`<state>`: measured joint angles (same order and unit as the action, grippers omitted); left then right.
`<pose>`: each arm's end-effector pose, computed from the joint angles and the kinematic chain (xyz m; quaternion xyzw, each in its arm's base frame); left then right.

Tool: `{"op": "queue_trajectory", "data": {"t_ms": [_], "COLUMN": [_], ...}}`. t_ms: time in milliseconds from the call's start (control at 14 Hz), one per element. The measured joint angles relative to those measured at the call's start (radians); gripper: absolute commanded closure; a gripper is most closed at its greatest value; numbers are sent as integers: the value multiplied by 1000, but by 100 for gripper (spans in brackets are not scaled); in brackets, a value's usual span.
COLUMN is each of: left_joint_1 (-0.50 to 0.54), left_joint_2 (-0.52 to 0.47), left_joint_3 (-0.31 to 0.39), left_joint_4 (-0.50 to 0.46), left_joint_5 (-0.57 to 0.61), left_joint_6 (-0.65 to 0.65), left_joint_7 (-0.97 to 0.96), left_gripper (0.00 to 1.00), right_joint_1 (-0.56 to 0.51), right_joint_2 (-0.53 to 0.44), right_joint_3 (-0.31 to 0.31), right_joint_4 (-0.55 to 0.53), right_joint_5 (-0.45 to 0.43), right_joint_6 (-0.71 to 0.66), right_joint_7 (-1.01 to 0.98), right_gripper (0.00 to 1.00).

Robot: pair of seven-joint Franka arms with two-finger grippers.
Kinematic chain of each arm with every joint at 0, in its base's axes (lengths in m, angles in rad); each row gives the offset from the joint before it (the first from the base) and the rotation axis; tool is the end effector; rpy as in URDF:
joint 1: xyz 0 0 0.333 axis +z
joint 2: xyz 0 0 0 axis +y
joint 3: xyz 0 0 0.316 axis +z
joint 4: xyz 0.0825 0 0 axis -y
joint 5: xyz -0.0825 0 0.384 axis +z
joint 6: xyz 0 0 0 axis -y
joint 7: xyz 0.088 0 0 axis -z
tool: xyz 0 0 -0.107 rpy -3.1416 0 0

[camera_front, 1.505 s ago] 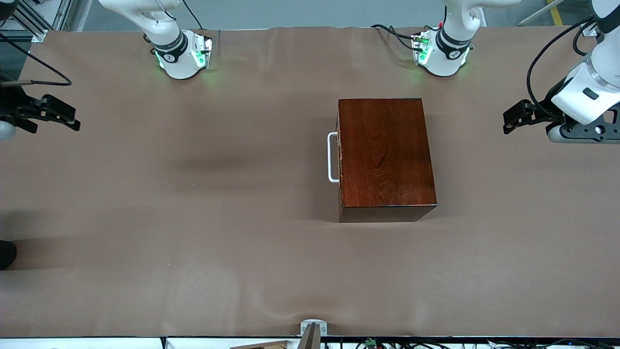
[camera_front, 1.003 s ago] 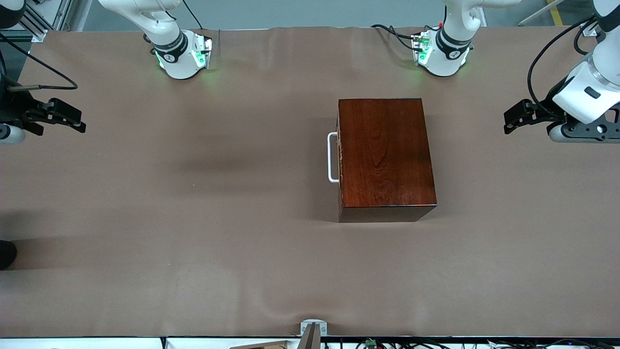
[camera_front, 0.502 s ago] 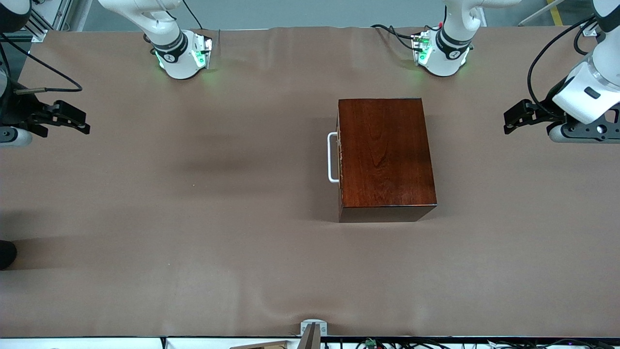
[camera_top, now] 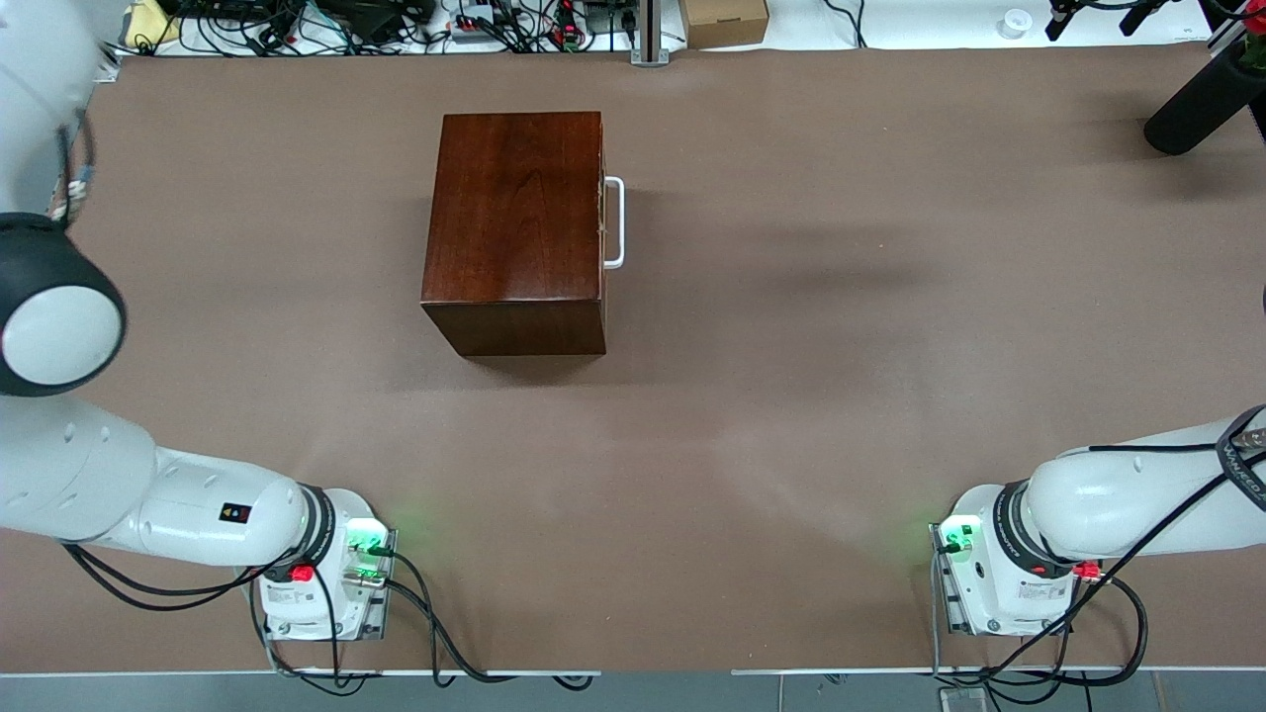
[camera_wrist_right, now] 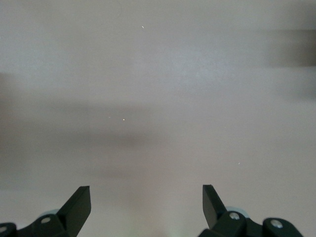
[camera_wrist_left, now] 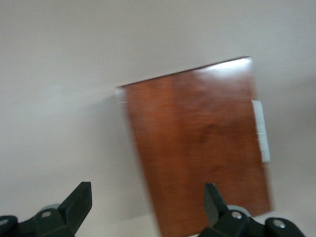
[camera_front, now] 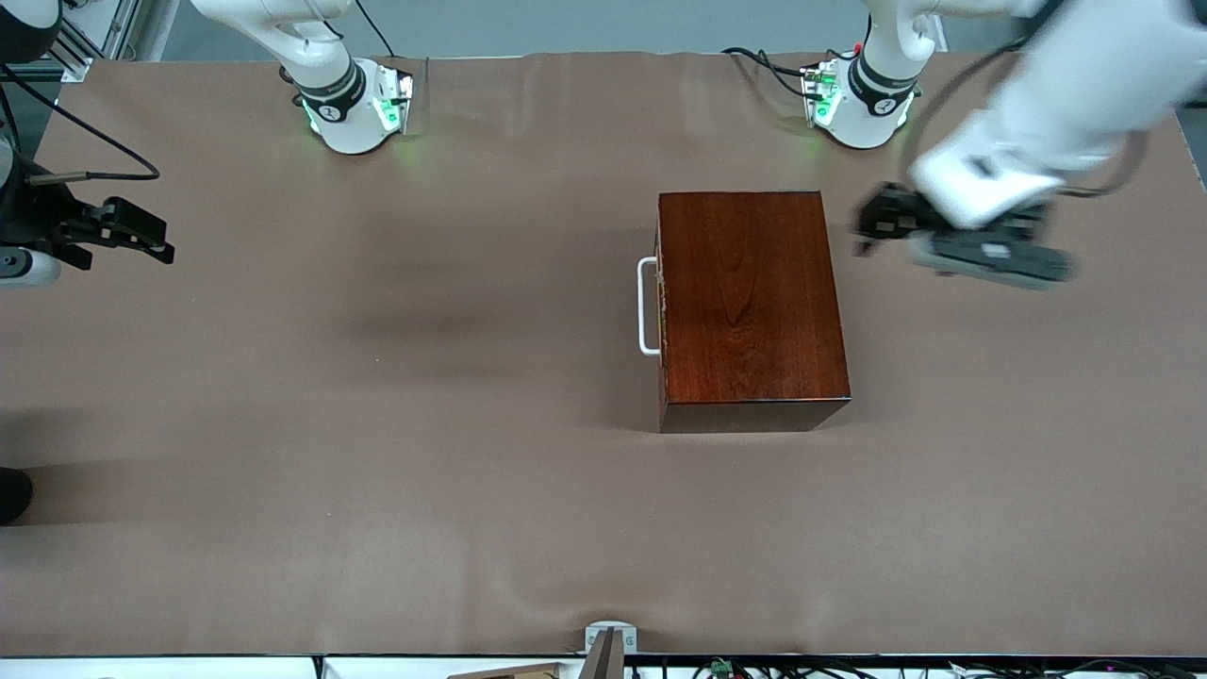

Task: Open drawer, take yellow block, close drawer
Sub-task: 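Reach the left gripper across to the white drawer handle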

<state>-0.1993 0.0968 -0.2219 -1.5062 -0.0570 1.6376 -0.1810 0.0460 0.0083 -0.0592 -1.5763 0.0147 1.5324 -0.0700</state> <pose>0.5388 -0.2407 0.6074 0.9921 -0.1176 0.0061 0.0428 0.5525 -0.0055 0.6141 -0.9992 -0.0285 0.0258 0.0082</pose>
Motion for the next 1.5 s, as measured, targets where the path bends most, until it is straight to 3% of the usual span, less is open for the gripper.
{"op": "queue_trajectory", "data": {"t_ms": [143,430,645,1075,1505], "left_joint_1": [-106,-383,-506,-547,-541], "left_joint_2": [66,235,348,488,579], "left_joint_3": [-43,-40,-25,7,17], "left_joint_4": [62,189,235,247,249], "left_joint_5": [3,77,142,268,274], "left_joint_6": [1,11,52,55,72], "left_joint_7": [-158,-518,-685,-701,-761], "left_gripper": [0,0,0,0,0], "right_joint_1": [0,21,30,31,45], "right_joint_2": [0,24,40,112,178], "right_joint_3": [-2,4,5,3,8], "right_joint_4": [0,-3,-2,-3,4], "right_joint_5": [0,0,0,1,2], "right_joint_6": [0,6,31,100,123], "right_joint_7": [0,0,0,0,-1], "right_gripper": [0,0,0,0,0]}}
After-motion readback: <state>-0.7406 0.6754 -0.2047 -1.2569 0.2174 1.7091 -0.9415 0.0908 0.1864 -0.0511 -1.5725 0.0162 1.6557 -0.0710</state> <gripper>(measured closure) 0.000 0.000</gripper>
